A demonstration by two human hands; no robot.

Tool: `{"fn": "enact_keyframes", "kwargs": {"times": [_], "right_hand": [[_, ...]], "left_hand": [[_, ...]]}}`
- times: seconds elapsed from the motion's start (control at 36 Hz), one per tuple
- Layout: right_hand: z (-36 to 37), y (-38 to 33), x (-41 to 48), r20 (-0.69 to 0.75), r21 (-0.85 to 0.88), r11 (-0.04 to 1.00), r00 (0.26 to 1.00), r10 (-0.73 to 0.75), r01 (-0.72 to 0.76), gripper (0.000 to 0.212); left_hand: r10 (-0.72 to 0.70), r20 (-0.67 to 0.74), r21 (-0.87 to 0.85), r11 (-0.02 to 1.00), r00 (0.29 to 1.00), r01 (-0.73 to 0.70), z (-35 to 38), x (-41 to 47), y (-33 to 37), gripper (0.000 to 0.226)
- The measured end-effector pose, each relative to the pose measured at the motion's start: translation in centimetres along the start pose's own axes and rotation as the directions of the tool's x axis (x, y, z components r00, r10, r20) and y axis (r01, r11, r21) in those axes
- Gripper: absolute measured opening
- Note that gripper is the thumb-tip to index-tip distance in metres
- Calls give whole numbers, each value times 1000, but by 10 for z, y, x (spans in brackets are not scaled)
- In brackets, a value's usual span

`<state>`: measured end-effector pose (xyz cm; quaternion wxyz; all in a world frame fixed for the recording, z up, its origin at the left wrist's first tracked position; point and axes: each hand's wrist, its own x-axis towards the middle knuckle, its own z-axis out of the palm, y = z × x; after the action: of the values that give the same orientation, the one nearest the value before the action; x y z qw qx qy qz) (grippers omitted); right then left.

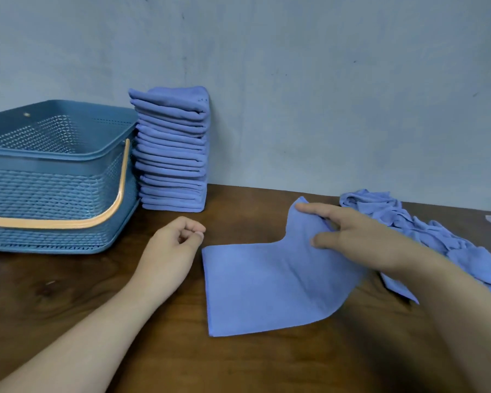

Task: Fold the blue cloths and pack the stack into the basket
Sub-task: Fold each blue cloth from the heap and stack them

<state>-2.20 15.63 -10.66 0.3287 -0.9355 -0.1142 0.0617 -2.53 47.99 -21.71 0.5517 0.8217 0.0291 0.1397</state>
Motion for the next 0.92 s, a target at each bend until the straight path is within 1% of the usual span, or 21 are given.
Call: {"fn": "enact_keyframes", "kwargs": {"times": [0.19,0.33,0.39,0.44,0.53,0.67,0.81,0.86,0.92], "right_hand": [[23,-47,11,68,-20,1000,998,2,-1,65],[70,-63,17,158,7,999,987,37,-38,67],[93,-61,15,184,64,994,980,71,-84,67],[109,-55,12,172,138,984,981,90,-114,67],[118,-45,10,150,221,971,987,64,-96,67],[112,-43,14,166,261,959,984,70,-112,68],[107,-49,17,137,301,952,991,10,-51,70],[116,-51,17,163,355,930,986,35,-92,69],[120,-51,15,221,422,896,974,47,-139,64]], "left_hand": [[-8,25,-24,1000,1000,8,-2,-2,7,12],[-10,47,-4,1000,999,10,-3,-2,6,13],[-3,56,10,1000,998,3,-3,-2,5,14],[1,72,17,1000,997,-2,-3,-3,6,14],[-8,101,37,999,995,5,-3,-3,6,14],[-48,155,123,992,987,29,0,-4,4,17],[-55,160,166,986,986,28,0,-4,6,17],[-48,155,172,985,987,21,0,-4,7,17],[-40,153,174,985,987,13,0,-4,8,16]]}}
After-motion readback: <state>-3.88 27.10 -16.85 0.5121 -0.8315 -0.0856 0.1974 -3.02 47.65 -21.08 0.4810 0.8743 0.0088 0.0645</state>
